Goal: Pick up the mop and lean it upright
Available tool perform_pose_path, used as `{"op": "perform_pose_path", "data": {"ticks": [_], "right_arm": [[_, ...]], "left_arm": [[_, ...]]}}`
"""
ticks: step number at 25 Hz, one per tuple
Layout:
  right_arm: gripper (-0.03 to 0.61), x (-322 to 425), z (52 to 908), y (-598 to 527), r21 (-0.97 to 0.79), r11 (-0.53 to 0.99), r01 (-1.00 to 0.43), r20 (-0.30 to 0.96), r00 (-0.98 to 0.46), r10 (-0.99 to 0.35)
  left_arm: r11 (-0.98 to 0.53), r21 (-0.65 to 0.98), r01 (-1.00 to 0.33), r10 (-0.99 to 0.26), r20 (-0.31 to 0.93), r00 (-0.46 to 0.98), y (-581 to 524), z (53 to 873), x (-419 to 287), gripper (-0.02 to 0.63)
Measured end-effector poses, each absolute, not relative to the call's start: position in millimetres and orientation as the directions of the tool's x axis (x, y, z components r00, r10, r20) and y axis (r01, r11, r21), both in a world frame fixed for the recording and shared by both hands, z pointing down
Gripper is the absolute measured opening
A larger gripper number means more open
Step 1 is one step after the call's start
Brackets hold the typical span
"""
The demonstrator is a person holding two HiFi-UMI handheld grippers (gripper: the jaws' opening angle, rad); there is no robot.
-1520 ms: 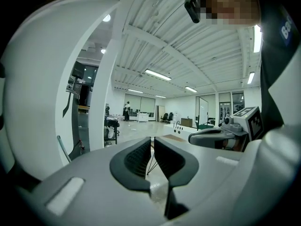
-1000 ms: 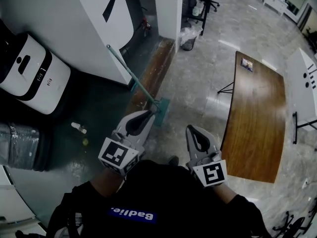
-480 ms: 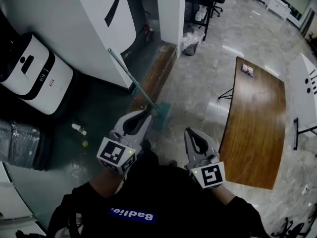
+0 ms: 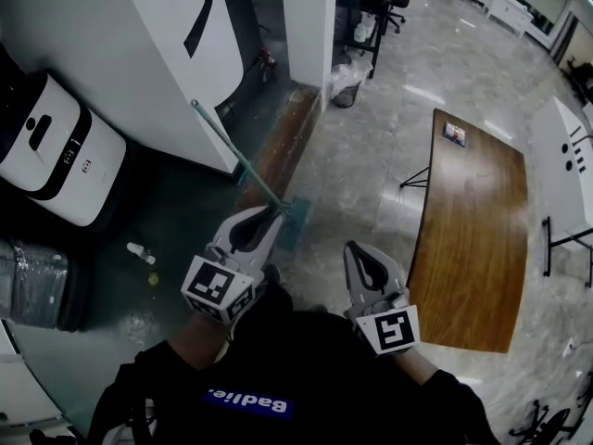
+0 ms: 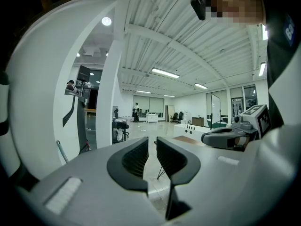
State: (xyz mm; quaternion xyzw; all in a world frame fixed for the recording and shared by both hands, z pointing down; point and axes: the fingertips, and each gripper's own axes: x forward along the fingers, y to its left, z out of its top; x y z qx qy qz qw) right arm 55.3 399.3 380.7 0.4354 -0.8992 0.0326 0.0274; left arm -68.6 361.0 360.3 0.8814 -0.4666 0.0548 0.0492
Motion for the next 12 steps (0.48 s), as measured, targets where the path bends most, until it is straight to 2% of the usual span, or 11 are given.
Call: {"op": "perform_pose_path", "data": {"ticks": [12], "right_arm": [[0.006,18,379,349,-0.025,0.59,-0.807,0.097,-0.589,-0.802]], "left_arm": [[-0.578,0.052,-0.815,-0.801,0.157,0.578,304,368,-111,0.078]]}}
